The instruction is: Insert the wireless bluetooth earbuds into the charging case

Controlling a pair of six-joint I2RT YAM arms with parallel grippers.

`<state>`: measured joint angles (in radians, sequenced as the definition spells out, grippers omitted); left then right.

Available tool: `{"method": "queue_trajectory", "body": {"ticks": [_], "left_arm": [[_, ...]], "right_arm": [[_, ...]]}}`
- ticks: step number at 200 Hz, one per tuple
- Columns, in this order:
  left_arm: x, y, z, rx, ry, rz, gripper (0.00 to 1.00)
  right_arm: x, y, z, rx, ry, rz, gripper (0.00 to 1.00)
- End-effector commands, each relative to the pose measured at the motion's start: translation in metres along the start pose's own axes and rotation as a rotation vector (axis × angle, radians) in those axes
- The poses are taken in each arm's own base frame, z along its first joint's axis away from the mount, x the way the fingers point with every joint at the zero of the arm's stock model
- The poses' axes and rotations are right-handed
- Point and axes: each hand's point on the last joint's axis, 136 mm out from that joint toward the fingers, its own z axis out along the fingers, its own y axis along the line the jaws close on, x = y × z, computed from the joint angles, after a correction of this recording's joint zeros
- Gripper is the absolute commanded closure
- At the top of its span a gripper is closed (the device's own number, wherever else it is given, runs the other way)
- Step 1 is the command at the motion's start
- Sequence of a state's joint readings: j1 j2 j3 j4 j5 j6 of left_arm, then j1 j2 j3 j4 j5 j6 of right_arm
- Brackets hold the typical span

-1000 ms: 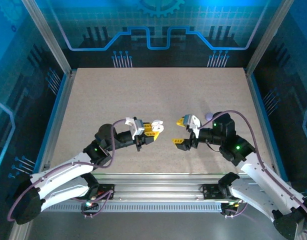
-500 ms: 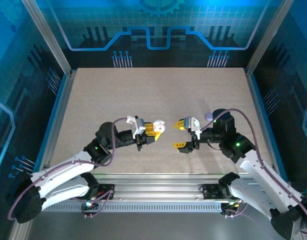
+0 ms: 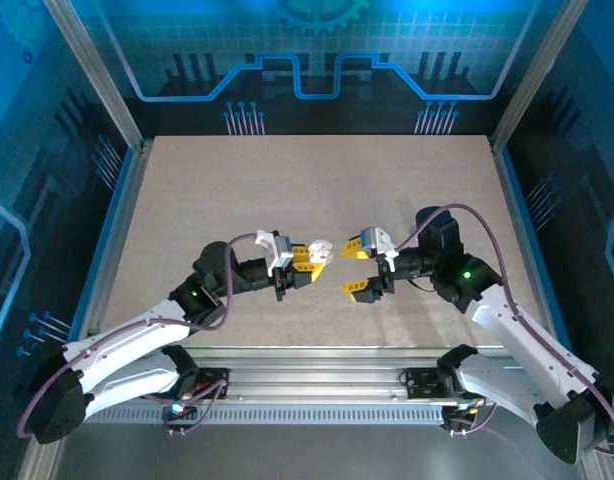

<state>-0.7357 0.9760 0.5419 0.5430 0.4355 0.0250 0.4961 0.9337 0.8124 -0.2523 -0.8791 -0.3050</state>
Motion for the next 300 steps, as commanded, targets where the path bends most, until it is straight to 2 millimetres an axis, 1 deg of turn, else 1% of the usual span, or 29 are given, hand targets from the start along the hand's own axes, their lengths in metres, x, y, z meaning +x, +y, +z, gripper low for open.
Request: {"method": "queue_trajectory", "body": {"ticks": [1,31,49,56,70,71,73,80,115,160,203,230,261,300], "left_arm": [[-0.022,-0.006,0.0,0.032,-0.048,0.037,0.88],[-0.023,-0.007,-0.002,0.032,-0.052,0.043,0.88],[-0.023,-0.007,-0.002,0.037,-0.051,0.04,0.88],[-0.022,-0.008,-0.002,0.038,-0.051,0.039,0.88],[-0.023,-0.008,-0.002,0.039,-0.054,0.043,0.88],[-0.023,-0.008,-0.002,0.039,-0.054,0.043,0.88],[-0.023,-0.008,-0.002,0.04,-0.054,0.043,0.88],[-0.023,-0.008,-0.002,0.039,-0.055,0.044,0.88],[-0.023,-0.009,-0.003,0.039,-0.058,0.043,0.88],[-0.024,-0.009,-0.003,0.037,-0.061,0.046,0.88],[-0.025,-0.008,-0.004,0.031,-0.061,0.054,0.88],[-0.024,-0.008,-0.004,0.032,-0.061,0.053,0.88],[-0.024,-0.009,-0.003,0.036,-0.063,0.052,0.88],[-0.026,-0.01,-0.003,0.038,-0.068,0.056,0.88]], "right_arm": [[-0.013,0.001,-0.002,-0.032,-0.032,0.005,0.29],[-0.015,-0.013,0.002,0.003,-0.029,0.024,0.28],[-0.021,-0.018,0.004,0.007,-0.044,0.018,0.28],[-0.023,-0.018,0.005,-0.002,-0.048,0.013,0.28],[-0.019,-0.018,0.009,-0.021,-0.041,0.023,0.28],[-0.024,-0.018,0.008,-0.019,-0.048,0.012,0.28],[-0.028,-0.018,0.007,-0.019,-0.053,0.002,0.28],[-0.031,-0.018,0.008,-0.024,-0.056,-0.008,0.28],[-0.037,-0.018,0.012,-0.047,-0.06,-0.027,0.29],[-0.042,-0.01,0.014,-0.089,-0.063,-0.045,0.33],[-0.043,-0.005,0.016,-0.112,-0.072,-0.055,0.36],[-0.042,-0.002,0.018,-0.119,-0.073,-0.059,0.36],[-0.036,-0.011,0.02,-0.077,-0.061,-0.051,0.33],[-0.037,-0.011,0.026,-0.115,-0.058,-0.033,0.32]]}}
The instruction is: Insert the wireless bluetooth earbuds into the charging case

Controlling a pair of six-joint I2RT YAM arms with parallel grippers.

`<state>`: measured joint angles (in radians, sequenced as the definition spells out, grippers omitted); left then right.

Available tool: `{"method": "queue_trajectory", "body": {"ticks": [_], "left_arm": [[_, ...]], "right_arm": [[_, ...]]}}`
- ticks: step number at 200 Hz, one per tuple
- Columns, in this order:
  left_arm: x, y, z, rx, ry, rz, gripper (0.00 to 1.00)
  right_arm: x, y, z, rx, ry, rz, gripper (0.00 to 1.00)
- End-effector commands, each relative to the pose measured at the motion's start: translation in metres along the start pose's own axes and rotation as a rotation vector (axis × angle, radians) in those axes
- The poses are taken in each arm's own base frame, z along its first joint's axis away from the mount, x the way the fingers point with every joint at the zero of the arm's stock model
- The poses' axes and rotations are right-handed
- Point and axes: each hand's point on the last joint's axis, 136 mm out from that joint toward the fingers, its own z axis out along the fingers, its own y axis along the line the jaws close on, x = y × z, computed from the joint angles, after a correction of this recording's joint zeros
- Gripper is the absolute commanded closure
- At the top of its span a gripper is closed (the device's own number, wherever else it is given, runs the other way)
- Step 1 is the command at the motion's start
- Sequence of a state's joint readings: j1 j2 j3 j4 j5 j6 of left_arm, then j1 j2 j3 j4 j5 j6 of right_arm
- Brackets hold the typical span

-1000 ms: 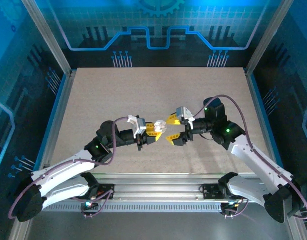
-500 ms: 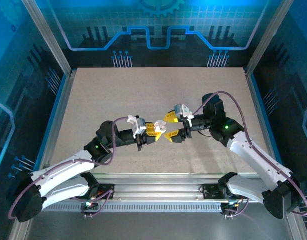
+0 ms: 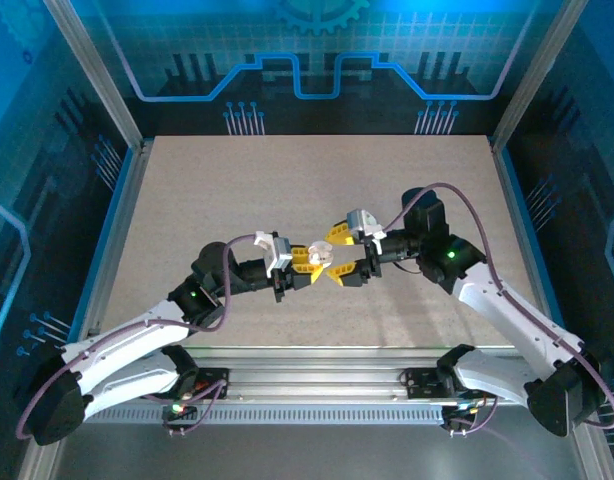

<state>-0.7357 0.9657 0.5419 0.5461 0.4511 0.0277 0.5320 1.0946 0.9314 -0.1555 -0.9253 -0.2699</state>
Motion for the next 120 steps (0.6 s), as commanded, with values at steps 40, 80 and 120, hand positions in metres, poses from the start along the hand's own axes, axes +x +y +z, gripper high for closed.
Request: {"method": "queue_trajectory", "body": {"ticks": [40,80,120], "left_arm": [[-0.021,-0.005,-0.002,0.02,-0.056,0.045,0.88],[-0.018,-0.001,-0.001,0.0,-0.046,0.041,0.87],[-0.016,0.001,-0.001,-0.011,-0.04,0.038,0.88]], "right_arm": [[-0.01,0.011,0.006,-0.078,-0.019,-0.027,0.35],[-0.014,0.019,0.001,-0.084,-0.031,-0.054,0.39],[-0.021,0.026,-0.006,-0.057,-0.056,-0.105,0.43]]}}
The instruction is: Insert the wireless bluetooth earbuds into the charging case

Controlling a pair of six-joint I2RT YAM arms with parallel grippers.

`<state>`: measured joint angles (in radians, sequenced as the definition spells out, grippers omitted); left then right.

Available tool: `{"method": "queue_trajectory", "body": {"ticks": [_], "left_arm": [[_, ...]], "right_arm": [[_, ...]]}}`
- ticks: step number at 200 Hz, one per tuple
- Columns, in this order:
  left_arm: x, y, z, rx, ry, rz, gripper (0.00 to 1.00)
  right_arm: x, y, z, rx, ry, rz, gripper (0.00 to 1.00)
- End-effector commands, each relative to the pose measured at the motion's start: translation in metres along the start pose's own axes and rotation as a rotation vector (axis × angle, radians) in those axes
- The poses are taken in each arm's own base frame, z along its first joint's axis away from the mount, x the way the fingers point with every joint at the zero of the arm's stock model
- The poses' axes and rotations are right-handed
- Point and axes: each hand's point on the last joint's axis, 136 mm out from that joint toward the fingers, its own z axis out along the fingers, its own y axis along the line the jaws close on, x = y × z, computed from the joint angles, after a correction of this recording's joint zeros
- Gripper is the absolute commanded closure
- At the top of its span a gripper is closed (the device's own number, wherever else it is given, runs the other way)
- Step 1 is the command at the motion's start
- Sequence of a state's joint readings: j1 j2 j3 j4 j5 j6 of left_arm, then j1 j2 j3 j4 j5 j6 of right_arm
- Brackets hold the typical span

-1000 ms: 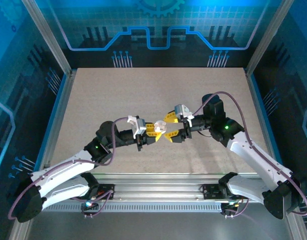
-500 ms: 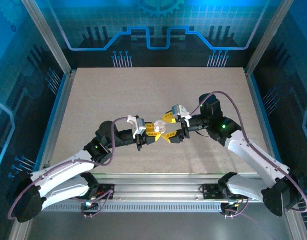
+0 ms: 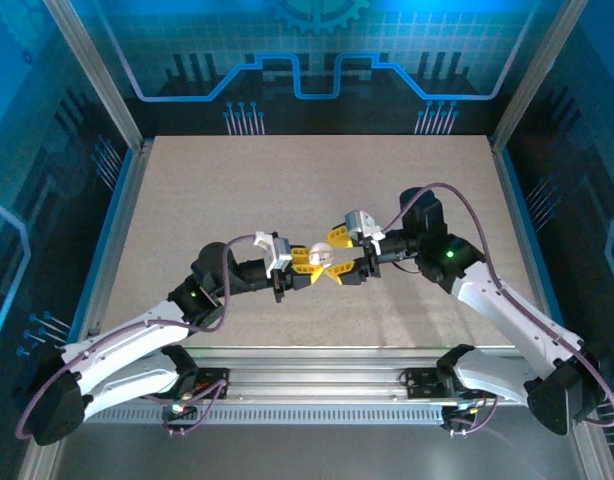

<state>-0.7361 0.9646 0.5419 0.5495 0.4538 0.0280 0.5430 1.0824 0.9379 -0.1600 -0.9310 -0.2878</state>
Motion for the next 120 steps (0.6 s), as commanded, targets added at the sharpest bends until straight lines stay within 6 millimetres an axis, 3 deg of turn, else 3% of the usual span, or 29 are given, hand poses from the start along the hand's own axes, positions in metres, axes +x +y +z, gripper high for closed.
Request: {"method": "queue_trajectory", "body": {"ticks": [1,45,48,56,97,101,120], "left_arm": [[-0.015,0.002,-0.001,-0.015,-0.036,0.035,0.88],[-0.016,0.0,-0.001,-0.007,-0.039,0.037,0.87],[-0.016,-0.001,-0.001,-0.004,-0.04,0.037,0.88],[-0.017,-0.002,-0.002,0.003,-0.043,0.038,0.88],[-0.02,-0.005,-0.004,0.012,-0.054,0.05,0.88],[-0.021,-0.005,-0.003,0.013,-0.054,0.051,0.88],[-0.02,-0.005,-0.004,0.014,-0.054,0.049,0.87]], "right_arm": [[-0.016,0.02,-0.005,-0.042,-0.047,-0.075,0.43],[-0.011,0.013,-0.011,0.043,-0.038,-0.094,0.45],[-0.001,0.011,-0.01,0.051,-0.025,-0.076,0.44],[0.001,0.008,-0.01,0.069,-0.021,-0.072,0.45],[0.006,0.004,-0.004,0.029,-0.014,-0.047,0.46],[-0.005,0.003,-0.005,0.029,-0.025,-0.067,0.46],[-0.006,0.003,-0.003,0.003,-0.025,-0.064,0.5]]}}
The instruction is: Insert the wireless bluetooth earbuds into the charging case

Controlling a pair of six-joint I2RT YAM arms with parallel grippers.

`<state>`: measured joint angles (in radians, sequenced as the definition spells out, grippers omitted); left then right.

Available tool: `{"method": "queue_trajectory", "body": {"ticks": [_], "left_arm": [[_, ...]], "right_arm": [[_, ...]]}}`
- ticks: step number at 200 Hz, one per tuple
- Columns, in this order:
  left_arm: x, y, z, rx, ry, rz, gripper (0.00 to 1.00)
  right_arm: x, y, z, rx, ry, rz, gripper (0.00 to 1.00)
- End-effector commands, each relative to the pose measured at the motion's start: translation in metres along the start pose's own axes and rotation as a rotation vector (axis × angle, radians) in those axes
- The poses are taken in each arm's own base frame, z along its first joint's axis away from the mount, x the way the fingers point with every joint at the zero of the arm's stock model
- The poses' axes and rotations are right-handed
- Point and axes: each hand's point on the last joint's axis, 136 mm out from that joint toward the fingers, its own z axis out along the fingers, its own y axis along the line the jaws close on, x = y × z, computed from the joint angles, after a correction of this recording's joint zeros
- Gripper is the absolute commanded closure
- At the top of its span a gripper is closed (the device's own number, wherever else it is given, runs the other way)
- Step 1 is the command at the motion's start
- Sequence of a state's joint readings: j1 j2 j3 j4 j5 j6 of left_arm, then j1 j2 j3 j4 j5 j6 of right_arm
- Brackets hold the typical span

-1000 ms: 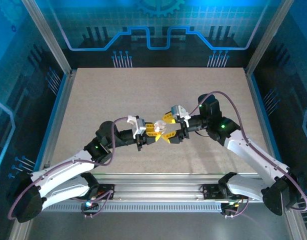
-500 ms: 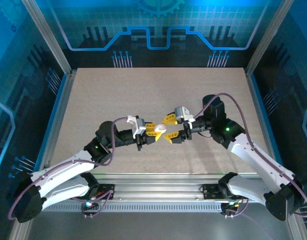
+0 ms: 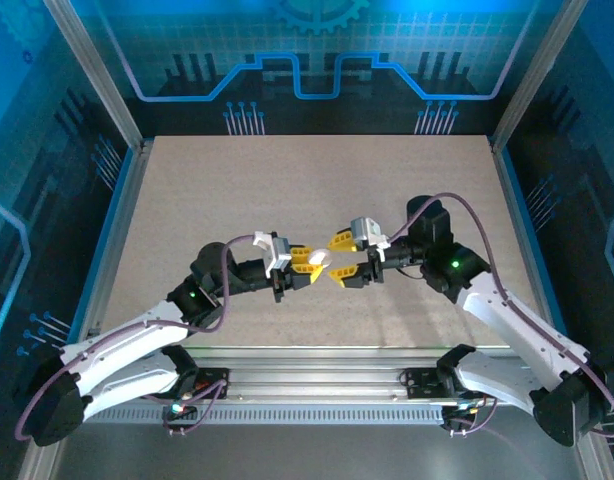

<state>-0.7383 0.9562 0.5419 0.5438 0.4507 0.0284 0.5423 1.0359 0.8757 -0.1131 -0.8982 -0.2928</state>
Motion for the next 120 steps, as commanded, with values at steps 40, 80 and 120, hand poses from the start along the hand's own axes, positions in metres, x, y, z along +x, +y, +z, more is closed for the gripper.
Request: {"method": "queue_trajectory", "body": {"ticks": [40,80,120], "left_arm": [[-0.0181,-0.0051,-0.0025,0.015,-0.05,0.048,0.88],[-0.0157,-0.0049,-0.0023,0.012,-0.044,0.054,0.87],[-0.0127,-0.003,-0.0007,0.007,-0.034,0.05,0.87]], "right_arm": [[-0.0159,0.0009,0.0029,-0.061,-0.028,-0.031,0.63],[-0.0162,0.0014,0.0025,-0.068,-0.021,-0.036,0.75],[-0.0098,0.0036,0.0016,-0.068,0.0,-0.023,0.85]]}}
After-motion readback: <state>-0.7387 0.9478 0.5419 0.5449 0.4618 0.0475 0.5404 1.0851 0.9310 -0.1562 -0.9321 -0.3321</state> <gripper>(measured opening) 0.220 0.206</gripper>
